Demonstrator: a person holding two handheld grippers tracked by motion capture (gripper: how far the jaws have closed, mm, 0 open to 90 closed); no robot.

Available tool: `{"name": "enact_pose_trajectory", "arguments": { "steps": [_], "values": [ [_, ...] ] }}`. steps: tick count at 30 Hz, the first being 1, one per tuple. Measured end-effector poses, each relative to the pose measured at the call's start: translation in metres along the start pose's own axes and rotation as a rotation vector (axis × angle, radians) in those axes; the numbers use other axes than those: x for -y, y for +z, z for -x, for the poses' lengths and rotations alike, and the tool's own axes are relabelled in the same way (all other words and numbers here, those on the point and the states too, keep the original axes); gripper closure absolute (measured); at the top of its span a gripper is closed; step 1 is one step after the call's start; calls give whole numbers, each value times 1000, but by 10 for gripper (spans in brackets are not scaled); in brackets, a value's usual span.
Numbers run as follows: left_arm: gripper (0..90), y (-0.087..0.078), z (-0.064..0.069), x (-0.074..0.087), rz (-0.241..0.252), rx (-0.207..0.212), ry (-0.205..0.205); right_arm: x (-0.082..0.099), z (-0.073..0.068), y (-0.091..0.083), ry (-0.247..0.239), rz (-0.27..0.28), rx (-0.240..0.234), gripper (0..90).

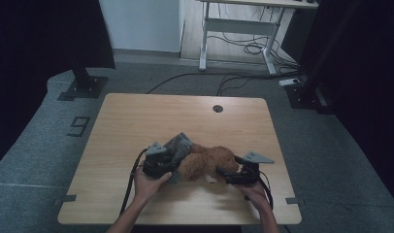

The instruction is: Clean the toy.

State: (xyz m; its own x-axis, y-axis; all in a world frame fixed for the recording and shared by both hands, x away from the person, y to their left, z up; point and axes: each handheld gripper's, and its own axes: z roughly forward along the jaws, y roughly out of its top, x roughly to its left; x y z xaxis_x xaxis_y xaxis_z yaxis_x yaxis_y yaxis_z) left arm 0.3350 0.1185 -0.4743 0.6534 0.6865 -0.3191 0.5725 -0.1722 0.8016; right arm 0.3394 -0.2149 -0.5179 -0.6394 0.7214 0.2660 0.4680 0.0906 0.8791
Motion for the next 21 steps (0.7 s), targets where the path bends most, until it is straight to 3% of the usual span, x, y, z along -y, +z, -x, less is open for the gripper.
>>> {"name": "enact_pose_trajectory", "arguments": {
  "steps": [3, 8, 14, 17, 21],
  "values": [
    [756, -3, 1, 0, -4, -1, -4, 4, -4, 8, -18, -52, 35, 80],
    [752, -9, 1, -10, -15, 10, -16, 6, -5, 8, -40, -48, 46, 191],
    [751, -10, 18, -44, 2, 3, 44, 6, -6, 7, -52, -38, 59, 235],
    [751, -1, 33, -61, 3, 15, 88, 7, -6, 6, -63, -37, 58, 248],
    [750, 28, 56, -75, -36, 46, 134, 7, -6, 5, -66, -40, 48, 283]
  ]
}}
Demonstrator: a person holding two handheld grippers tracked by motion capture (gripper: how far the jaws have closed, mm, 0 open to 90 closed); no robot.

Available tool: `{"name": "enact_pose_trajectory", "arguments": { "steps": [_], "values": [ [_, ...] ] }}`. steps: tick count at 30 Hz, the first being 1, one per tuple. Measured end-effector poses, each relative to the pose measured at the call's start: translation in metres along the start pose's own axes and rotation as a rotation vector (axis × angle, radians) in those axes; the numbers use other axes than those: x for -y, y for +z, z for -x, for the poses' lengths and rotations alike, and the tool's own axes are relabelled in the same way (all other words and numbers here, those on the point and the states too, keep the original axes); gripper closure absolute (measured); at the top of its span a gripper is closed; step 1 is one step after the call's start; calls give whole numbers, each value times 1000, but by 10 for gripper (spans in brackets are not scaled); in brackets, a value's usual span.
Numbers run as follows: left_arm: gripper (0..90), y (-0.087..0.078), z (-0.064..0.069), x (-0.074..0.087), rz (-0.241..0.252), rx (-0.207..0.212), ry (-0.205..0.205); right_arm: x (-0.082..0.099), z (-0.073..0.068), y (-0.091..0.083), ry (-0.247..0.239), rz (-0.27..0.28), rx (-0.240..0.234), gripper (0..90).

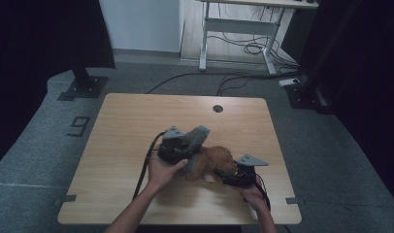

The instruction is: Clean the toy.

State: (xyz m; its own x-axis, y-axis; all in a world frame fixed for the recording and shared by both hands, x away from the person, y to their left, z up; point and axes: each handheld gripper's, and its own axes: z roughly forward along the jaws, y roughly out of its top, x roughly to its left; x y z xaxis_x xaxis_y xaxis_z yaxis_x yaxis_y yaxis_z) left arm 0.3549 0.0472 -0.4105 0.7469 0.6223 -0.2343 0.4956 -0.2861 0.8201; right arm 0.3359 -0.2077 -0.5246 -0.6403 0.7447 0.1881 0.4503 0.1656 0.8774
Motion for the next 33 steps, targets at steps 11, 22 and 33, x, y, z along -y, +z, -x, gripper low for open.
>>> {"name": "enact_pose_trajectory", "arguments": {
  "steps": [11, 22, 33],
  "values": [
    [750, 67, 24, 12, -131, 26, 28, 1, 2, -1, -18, -8, -7, 316],
    [764, 6, -23, 36, -44, -112, -13, 3, 7, -2, -2, -2, -27, 346],
    [766, -46, -75, 77, -21, -250, -111, 4, 9, -1, 9, 4, -34, 351]
  ]
}}
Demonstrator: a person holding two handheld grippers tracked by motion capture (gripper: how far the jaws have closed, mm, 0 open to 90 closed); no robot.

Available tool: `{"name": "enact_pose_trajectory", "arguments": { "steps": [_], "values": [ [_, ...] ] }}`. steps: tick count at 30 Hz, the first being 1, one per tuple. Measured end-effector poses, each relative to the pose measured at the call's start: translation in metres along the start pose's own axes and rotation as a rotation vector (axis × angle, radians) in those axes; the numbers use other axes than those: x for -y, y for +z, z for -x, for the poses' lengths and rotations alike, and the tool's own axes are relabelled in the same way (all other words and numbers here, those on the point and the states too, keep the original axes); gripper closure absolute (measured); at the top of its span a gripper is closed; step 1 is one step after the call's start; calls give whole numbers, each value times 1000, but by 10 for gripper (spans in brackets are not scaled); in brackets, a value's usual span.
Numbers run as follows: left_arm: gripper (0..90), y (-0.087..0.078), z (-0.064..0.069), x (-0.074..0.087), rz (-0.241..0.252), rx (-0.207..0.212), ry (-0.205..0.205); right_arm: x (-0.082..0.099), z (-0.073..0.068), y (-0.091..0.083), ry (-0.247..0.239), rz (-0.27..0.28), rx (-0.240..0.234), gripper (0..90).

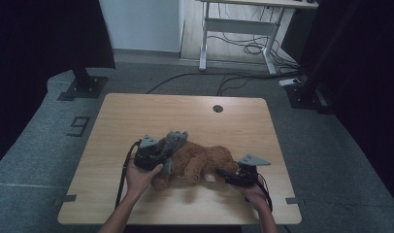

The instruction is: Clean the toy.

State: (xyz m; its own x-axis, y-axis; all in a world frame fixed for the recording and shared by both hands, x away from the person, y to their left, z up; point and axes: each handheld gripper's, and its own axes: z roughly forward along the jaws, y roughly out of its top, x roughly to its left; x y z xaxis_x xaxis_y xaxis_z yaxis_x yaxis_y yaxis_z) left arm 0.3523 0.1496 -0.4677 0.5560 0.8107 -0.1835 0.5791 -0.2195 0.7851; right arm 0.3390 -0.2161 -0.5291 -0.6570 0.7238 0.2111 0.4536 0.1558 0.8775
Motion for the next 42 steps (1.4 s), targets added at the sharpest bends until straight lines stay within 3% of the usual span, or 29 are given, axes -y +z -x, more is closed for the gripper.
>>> {"name": "enact_pose_trajectory", "arguments": {
  "steps": [3, 6, 8, 11, 16, 19, 23, 27, 30, 34, 36, 38, 40, 42],
  "values": [
    [766, 2, -12, 16, -37, -27, -29, 1, 0, 0, 1, 2, -2, 351],
    [767, -2, -14, 22, -17, -35, -28, 1, 0, 0, -1, 2, -2, 351],
    [768, -9, -12, 16, -2, -32, -21, 1, 1, 0, -1, 3, -3, 351],
    [767, -19, -1, -1, 35, -11, 16, 1, 1, 0, 4, 6, -3, 350],
    [767, -21, 33, -31, 79, 54, 85, 1, 1, -1, 2, 5, -4, 350],
    [766, -10, 56, -45, 70, 96, 117, 2, 1, -1, 4, 6, -6, 350],
    [766, 13, 92, -65, 30, 120, 195, 3, 1, -1, 14, 8, -10, 350],
    [765, 39, 123, -80, -3, 171, 221, 3, 2, -1, 9, 4, -14, 350],
    [764, 58, 140, -82, -30, 202, 226, 3, 2, -1, 2, 6, -11, 351],
    [763, 84, 152, -74, -103, 222, 227, 2, 1, -1, 1, 5, -8, 353],
    [761, 96, 154, -62, -139, 199, 264, 3, 1, -1, 1, 3, -9, 357],
    [764, 97, 153, -54, -111, 178, 295, 3, 1, 1, -11, -6, 2, 360],
    [766, 93, 150, -53, -109, 170, 283, 4, 0, 2, -11, -2, 4, 360],
    [767, 86, 144, -53, -109, 133, 290, 3, 0, 2, -6, -1, 7, 363]
  ]
}}
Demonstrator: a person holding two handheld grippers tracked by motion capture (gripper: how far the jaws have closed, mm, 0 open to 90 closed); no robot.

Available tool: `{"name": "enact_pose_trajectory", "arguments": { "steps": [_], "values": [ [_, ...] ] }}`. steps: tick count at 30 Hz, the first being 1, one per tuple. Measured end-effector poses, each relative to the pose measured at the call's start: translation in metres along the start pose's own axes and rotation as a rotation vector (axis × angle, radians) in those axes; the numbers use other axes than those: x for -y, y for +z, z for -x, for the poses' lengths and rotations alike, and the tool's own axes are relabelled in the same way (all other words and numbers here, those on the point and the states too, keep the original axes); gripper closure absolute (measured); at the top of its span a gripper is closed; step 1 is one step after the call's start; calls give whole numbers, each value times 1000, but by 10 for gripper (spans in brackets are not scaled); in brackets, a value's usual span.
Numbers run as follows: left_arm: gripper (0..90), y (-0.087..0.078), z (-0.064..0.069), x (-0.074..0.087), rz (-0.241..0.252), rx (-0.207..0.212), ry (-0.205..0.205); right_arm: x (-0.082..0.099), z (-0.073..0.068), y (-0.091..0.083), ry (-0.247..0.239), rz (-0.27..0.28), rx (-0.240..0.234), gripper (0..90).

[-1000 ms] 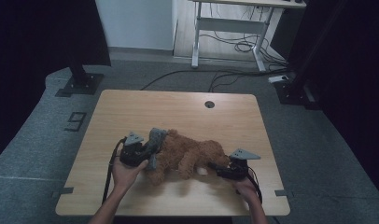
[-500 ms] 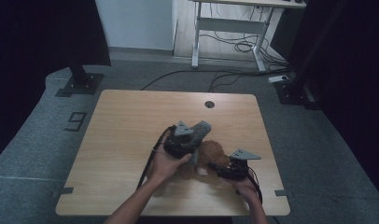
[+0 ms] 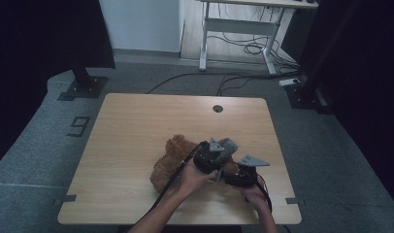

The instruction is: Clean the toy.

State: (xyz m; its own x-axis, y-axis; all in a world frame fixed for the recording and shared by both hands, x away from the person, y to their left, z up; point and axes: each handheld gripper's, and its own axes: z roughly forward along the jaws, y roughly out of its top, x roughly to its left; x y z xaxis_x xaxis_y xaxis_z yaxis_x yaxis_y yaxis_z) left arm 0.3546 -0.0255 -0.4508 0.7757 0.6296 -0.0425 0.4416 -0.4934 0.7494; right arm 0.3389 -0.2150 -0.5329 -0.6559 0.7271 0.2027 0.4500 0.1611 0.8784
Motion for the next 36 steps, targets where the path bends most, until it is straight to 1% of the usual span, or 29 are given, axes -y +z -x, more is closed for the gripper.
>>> {"name": "enact_pose_trajectory", "arguments": {
  "steps": [1, 3, 4, 6, 8, 10, 12, 14, 16, 18, 19, 24, 31, 36],
  "values": [
    [767, -2, -3, 1, -1, -9, -7, 0, 0, 0, 4, 1, 0, 365],
    [766, -10, -14, 7, 0, -27, -39, 0, 1, 0, 3, 3, -1, 368],
    [767, -13, -20, 10, 9, -22, -66, 0, 1, 0, 3, 3, -2, 370],
    [767, -21, -33, 17, 38, 15, -131, 0, 1, 0, -4, 6, -3, 371],
    [768, -28, -40, 23, 60, 33, -155, 0, -1, 1, -6, 6, -3, 372],
    [768, -35, -43, 28, 74, 29, -159, 0, -1, 1, -7, 4, -2, 372],
    [768, -43, -48, 31, 89, 17, -171, 0, 0, 1, -3, 8, -5, 372],
    [768, -51, -54, 35, 100, -11, -179, 0, 0, 1, 1, 8, -6, 372],
    [768, -58, -62, 40, 98, -26, -192, 0, 0, 1, 3, 8, -5, 372],
    [769, -63, -68, 46, 101, -50, -193, 0, 0, 1, 6, 9, -5, 372],
    [769, -66, -70, 50, 97, -58, -187, 0, 0, 2, 8, 10, -4, 372],
    [769, -74, -80, 66, 125, -81, -216, 0, 0, 2, 9, 11, -3, 372],
    [767, -88, -94, 83, 122, -106, -255, 0, 1, 2, 14, 12, -7, 372],
    [766, -93, -105, 97, 106, -125, -294, 0, 0, 2, 16, 12, -5, 372]
  ]
}}
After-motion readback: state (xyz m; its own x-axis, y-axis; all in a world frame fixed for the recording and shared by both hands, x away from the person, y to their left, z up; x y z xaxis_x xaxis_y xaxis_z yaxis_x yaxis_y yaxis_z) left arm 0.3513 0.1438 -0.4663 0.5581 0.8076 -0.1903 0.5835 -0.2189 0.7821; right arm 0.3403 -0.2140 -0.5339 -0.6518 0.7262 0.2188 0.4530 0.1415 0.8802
